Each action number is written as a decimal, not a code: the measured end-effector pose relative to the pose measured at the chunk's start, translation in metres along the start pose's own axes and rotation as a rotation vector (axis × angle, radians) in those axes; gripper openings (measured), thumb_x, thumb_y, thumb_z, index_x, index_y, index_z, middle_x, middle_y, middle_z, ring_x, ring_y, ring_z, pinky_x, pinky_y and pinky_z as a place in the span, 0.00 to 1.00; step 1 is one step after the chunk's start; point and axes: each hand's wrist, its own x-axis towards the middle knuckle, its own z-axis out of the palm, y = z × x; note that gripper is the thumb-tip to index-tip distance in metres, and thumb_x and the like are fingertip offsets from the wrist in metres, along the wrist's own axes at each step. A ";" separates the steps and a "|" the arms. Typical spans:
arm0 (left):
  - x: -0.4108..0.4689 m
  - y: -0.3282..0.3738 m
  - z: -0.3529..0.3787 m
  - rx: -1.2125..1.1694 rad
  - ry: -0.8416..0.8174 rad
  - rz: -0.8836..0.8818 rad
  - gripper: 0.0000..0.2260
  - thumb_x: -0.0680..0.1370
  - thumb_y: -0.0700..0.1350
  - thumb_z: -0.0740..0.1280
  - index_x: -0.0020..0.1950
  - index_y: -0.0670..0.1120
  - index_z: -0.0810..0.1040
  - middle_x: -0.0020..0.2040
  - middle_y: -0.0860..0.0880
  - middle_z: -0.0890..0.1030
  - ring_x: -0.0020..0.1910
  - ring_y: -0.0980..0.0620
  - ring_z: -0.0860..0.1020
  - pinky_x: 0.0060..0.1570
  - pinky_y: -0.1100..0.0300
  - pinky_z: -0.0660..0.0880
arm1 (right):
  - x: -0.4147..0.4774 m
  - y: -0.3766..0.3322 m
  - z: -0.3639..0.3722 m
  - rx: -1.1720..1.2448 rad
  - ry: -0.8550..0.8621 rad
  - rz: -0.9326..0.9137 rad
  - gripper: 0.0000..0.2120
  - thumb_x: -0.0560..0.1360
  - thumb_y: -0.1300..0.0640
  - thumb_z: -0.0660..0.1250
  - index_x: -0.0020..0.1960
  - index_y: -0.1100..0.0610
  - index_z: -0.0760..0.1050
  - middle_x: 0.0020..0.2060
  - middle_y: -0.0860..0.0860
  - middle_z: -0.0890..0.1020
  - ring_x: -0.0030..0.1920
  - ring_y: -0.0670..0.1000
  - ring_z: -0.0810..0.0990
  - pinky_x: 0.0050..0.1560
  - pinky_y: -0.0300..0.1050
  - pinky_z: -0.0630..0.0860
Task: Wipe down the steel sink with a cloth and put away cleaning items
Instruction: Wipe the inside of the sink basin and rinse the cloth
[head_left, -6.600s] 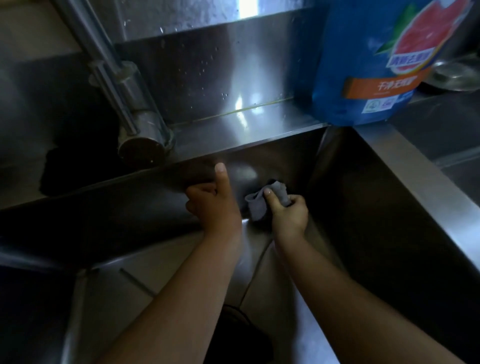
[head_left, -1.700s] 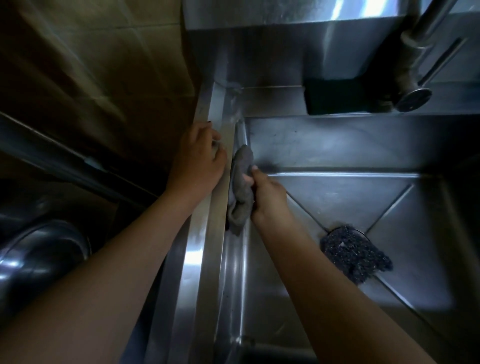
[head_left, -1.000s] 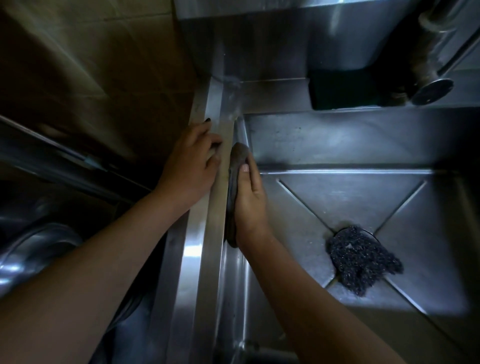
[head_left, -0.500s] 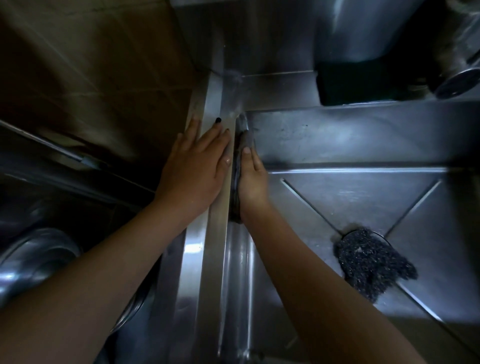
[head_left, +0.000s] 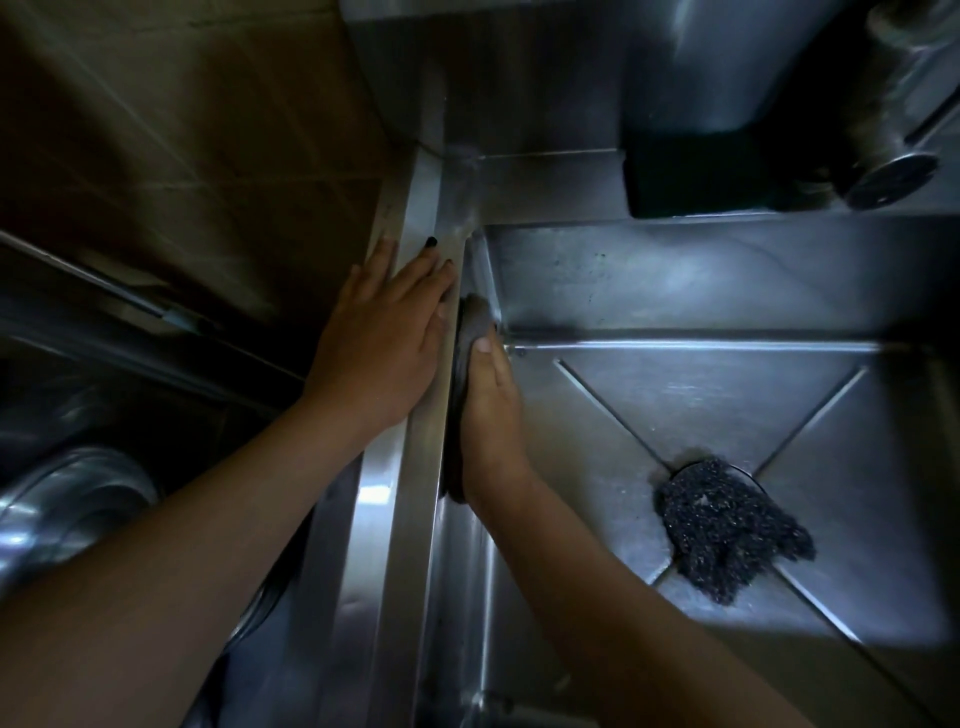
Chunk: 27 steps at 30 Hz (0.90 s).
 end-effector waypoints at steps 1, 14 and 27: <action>0.000 0.000 0.000 -0.017 0.004 -0.008 0.20 0.81 0.48 0.49 0.74 0.50 0.59 0.76 0.52 0.57 0.76 0.48 0.46 0.72 0.51 0.44 | 0.004 -0.006 0.003 0.012 -0.002 -0.014 0.31 0.72 0.42 0.54 0.72 0.53 0.65 0.69 0.52 0.70 0.70 0.50 0.67 0.72 0.53 0.61; -0.001 0.003 -0.004 0.033 -0.019 -0.008 0.22 0.80 0.50 0.52 0.74 0.48 0.58 0.76 0.50 0.56 0.76 0.48 0.45 0.74 0.49 0.47 | 0.046 0.000 -0.002 -0.013 0.038 0.105 0.16 0.80 0.45 0.53 0.63 0.46 0.72 0.58 0.53 0.78 0.59 0.53 0.76 0.64 0.57 0.71; 0.000 0.000 -0.001 0.007 0.008 0.023 0.21 0.80 0.48 0.55 0.73 0.47 0.61 0.75 0.49 0.59 0.75 0.45 0.47 0.72 0.48 0.48 | 0.064 0.063 -0.030 -0.178 0.181 0.188 0.19 0.82 0.51 0.53 0.66 0.60 0.72 0.62 0.58 0.76 0.64 0.55 0.73 0.68 0.54 0.67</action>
